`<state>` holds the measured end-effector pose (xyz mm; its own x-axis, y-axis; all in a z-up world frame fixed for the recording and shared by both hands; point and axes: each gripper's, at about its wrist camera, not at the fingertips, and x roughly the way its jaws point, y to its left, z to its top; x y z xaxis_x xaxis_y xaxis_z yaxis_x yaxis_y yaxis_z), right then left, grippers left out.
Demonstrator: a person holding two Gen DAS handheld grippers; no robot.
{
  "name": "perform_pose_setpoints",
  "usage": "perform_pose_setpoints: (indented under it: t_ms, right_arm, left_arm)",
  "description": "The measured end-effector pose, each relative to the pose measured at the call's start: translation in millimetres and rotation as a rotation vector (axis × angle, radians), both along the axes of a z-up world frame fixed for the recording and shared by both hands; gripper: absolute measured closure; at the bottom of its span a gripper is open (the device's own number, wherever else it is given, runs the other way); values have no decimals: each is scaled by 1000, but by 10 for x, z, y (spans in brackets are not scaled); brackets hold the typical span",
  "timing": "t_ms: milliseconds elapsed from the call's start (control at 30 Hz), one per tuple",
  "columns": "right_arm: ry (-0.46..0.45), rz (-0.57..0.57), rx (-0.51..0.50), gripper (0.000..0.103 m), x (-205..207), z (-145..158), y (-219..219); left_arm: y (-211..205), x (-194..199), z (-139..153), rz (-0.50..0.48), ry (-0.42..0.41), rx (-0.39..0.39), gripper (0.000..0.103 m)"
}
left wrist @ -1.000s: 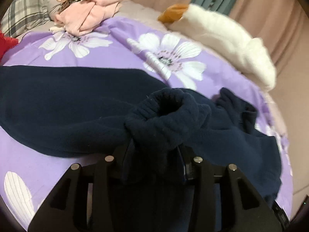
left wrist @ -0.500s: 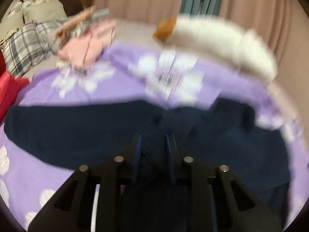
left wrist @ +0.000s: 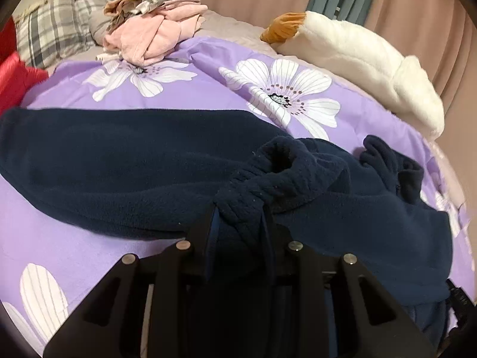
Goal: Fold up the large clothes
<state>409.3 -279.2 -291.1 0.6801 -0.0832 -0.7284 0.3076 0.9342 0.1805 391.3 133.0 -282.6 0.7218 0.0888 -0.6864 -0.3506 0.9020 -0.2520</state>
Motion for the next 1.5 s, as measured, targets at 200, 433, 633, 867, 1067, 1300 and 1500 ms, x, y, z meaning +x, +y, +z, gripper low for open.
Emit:
perform_pose_setpoints:
  t_ms: [200,433,633,867,1067,1300,1500]
  right_arm:
    - [7,-1,-20,70,13,12,79]
    - [23,-13,-74,66,-6,14,123]
    - [30,-13,-82,66,0,5,127]
    - [51,-19,-142,65,25,0,197]
    - [53,-20,-149,64,29,-1,193]
    - [52,-23,-144,62,24,0,197]
    - [55,-52,-134,48,24,-13,161]
  left_arm:
    - [-46,3,11,3,2,20,73]
    - [-45,14,0,2,2,17,71]
    - [-48,16,-8,-1,3,12,70]
    - [-45,15,-11,-4,0,4,69]
    - [-49,25,-9,-7,2,7,69]
    - [-56,32,-9,-7,3,8,69]
    - [-27,9,-3,-17,-15,-18,67]
